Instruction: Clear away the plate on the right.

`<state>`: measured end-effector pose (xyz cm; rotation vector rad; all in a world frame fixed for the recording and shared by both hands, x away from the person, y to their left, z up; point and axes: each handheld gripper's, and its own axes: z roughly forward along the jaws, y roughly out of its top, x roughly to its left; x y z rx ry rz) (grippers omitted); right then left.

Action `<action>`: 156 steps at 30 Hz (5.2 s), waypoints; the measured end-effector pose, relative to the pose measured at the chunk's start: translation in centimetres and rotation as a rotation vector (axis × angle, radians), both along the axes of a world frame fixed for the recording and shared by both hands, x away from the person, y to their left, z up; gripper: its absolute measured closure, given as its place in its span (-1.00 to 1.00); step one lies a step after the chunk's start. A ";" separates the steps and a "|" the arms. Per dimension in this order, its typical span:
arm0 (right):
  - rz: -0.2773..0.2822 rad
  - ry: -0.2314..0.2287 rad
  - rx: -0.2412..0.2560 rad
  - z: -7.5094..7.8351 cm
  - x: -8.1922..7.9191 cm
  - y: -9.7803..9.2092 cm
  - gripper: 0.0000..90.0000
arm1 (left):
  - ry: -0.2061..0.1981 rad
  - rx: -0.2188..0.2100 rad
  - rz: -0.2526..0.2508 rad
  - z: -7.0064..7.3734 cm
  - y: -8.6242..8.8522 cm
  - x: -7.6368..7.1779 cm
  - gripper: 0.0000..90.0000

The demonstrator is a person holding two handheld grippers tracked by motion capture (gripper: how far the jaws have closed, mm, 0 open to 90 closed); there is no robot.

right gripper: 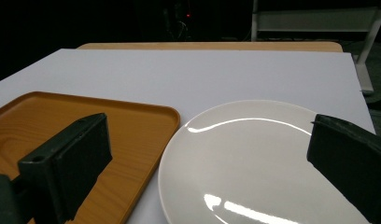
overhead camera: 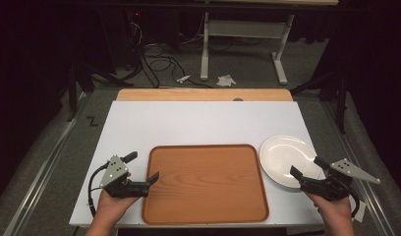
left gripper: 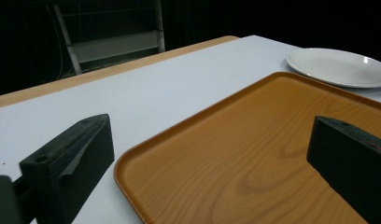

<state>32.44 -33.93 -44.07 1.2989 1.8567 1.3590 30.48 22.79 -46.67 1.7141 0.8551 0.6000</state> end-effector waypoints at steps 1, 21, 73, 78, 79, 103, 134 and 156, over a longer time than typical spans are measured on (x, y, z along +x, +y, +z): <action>0.000 0.000 0.000 0.0 0.0 0.0 -0.98 | 0.000 0.000 0.000 0.0 0.0 0.0 -0.97; -0.066 0.056 0.002 -0.2 -0.6 -1.6 -0.98 | 0.005 0.032 0.022 0.5 -0.8 0.6 -0.99; -0.184 0.320 0.393 -3.7 -0.5 -6.5 -0.76 | 0.003 0.025 -0.040 0.2 -1.4 1.2 -0.99; -0.184 0.358 0.448 -4.2 -0.3 -6.9 -0.76 | 0.003 0.024 -0.040 0.1 -1.4 1.2 -0.99; -0.185 0.368 0.455 -4.3 -0.3 -6.9 -0.75 | 0.003 0.022 -0.040 0.1 -1.4 1.3 -0.99; -0.212 0.492 0.573 -5.5 0.3 -7.5 -0.71 | 0.002 0.017 -0.045 0.1 -1.4 1.2 -0.99; -0.240 0.546 0.624 -6.4 1.7 -8.0 -0.67 | 0.005 0.021 -0.031 0.0 -0.7 0.6 -0.98; -0.249 0.557 0.649 -6.6 1.9 -8.2 -0.66 | 0.008 0.020 -0.032 -0.1 -0.7 0.6 -0.98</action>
